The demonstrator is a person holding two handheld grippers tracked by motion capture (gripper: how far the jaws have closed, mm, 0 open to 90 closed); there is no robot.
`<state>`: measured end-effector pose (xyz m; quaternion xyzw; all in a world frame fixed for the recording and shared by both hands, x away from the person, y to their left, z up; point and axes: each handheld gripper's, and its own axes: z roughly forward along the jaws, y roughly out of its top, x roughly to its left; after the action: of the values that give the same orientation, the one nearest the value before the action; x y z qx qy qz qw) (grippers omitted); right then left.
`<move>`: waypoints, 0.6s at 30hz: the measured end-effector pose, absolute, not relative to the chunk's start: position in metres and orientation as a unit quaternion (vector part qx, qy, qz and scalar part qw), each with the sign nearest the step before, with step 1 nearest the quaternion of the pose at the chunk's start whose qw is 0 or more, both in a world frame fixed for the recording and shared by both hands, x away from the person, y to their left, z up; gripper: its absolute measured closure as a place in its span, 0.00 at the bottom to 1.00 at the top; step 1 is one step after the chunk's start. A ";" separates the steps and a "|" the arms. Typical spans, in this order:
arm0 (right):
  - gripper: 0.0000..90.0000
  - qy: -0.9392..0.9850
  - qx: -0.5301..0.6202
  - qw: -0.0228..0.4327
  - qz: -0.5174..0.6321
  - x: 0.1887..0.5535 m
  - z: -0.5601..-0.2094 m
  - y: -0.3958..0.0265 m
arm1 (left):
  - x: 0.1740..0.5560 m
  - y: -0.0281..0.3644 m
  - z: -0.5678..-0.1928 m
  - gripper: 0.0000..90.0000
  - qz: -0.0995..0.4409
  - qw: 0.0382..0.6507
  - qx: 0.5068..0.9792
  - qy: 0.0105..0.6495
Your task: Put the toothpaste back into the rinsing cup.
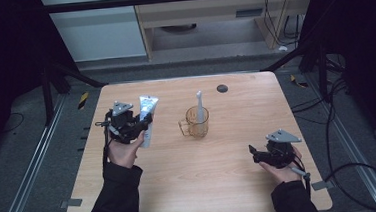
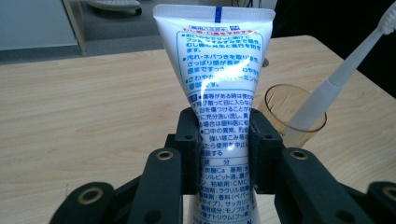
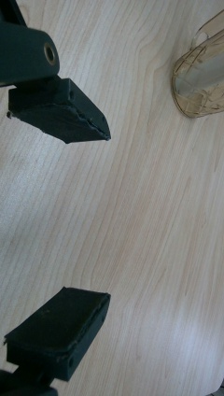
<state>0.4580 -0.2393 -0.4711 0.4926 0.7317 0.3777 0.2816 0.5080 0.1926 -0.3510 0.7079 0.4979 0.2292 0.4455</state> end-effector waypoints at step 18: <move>0.18 0.725 0.495 0.288 0.383 0.460 -0.470 -0.236 | 0.540 0.162 -0.351 0.77 0.270 0.499 0.672 0.476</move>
<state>0.4602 -0.2362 -0.4704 0.4951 0.7249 0.3828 0.2878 0.5396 0.1624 -0.3505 0.6716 0.4760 0.2704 0.4993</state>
